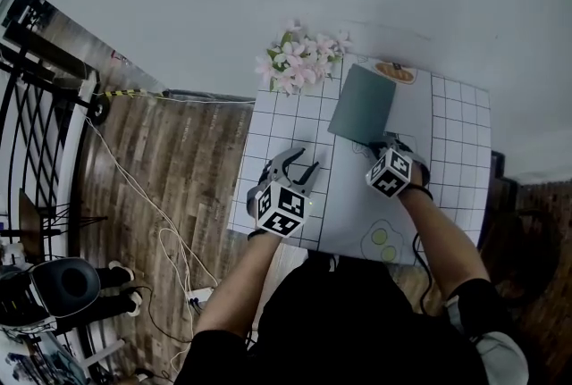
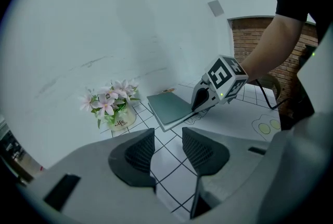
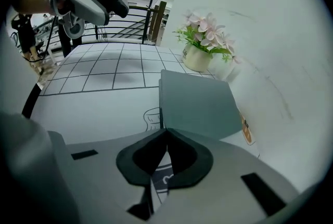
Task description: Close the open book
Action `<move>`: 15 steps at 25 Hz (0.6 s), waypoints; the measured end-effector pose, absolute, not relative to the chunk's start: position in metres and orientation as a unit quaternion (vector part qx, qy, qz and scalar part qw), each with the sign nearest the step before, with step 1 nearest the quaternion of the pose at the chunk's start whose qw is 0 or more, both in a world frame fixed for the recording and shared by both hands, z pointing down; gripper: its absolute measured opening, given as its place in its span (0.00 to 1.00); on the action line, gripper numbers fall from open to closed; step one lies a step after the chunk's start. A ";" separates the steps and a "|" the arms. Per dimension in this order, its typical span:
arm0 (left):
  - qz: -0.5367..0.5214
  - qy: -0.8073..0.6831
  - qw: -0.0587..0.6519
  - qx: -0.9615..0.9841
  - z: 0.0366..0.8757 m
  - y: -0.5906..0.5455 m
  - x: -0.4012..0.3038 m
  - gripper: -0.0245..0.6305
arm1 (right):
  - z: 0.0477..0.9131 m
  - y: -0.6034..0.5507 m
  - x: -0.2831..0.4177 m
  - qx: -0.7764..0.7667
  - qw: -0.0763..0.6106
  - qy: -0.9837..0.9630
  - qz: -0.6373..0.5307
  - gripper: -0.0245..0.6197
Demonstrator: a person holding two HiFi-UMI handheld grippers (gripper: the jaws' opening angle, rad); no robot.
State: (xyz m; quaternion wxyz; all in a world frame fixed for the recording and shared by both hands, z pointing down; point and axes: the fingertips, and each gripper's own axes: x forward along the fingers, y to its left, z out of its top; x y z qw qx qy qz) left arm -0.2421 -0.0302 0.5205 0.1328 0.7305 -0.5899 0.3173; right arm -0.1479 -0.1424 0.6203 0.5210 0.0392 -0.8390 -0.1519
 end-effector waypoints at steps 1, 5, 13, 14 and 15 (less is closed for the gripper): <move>0.316 -0.588 0.131 0.733 0.519 -0.029 -0.242 0.30 | 0.620 -0.139 -0.144 0.041 0.522 -0.839 -0.148 0.05; 0.307 -0.581 0.121 0.744 0.512 -0.023 -0.238 0.30 | 0.619 -0.114 -0.128 0.050 0.525 -0.840 -0.124 0.05; 0.256 -0.567 0.113 0.774 0.480 -0.008 -0.221 0.30 | 0.600 -0.066 -0.093 0.086 0.531 -0.835 -0.112 0.05; 0.253 -0.565 0.112 0.777 0.477 -0.006 -0.218 0.30 | 0.592 -0.060 -0.089 0.095 0.525 -0.839 -0.108 0.05; 0.250 -0.562 0.112 0.780 0.474 -0.004 -0.214 0.30 | 0.582 -0.057 -0.085 0.107 0.515 -0.844 -0.103 0.05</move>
